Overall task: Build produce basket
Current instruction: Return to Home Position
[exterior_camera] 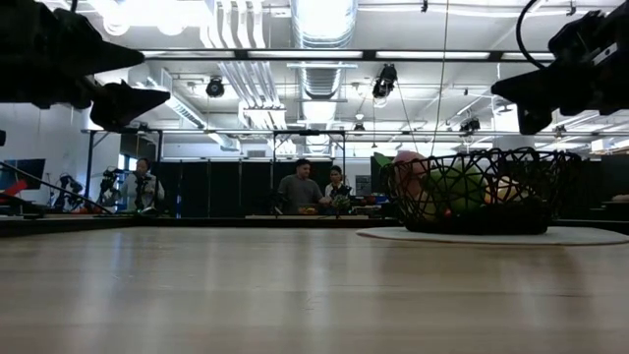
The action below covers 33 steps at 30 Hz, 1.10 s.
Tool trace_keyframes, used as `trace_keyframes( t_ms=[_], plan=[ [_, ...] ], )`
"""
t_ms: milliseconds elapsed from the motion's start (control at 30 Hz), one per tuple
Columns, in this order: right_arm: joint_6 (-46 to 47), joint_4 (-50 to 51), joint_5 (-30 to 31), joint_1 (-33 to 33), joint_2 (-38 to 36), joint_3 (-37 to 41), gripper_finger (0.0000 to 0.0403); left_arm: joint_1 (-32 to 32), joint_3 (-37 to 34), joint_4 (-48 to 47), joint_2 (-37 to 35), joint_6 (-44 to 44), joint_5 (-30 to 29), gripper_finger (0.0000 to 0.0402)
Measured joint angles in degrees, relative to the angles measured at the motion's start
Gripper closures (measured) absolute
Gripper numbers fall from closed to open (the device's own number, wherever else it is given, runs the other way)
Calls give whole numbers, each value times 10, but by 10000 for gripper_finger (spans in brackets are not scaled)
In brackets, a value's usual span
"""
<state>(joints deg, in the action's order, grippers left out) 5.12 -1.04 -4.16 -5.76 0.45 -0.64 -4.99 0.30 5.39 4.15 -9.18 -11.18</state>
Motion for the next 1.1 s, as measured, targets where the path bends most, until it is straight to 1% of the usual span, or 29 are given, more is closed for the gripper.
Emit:
trace_keyframes(
  t_ms=[100,267,400,567,667,767,1100],
  plan=[
    [5,0,-6,-14,0,0,394,0,0,-8,1,7,0,18],
    [28,-2,-17,-14,1,0,394,0,0,-20,-3,40,-15,23],
    [43,-2,-22,-14,1,0,394,0,0,-20,-8,74,-28,48],
    [49,-2,-23,-14,1,0,394,1,0,-24,-13,88,-24,93],
    [49,-2,-23,-14,1,0,394,1,0,-28,-7,91,-4,128],
    [49,-2,-23,-14,1,0,394,5,0,-30,3,91,17,172],
    [49,-1,-22,-14,1,0,394,42,0,-34,32,91,44,357]
  ],
)
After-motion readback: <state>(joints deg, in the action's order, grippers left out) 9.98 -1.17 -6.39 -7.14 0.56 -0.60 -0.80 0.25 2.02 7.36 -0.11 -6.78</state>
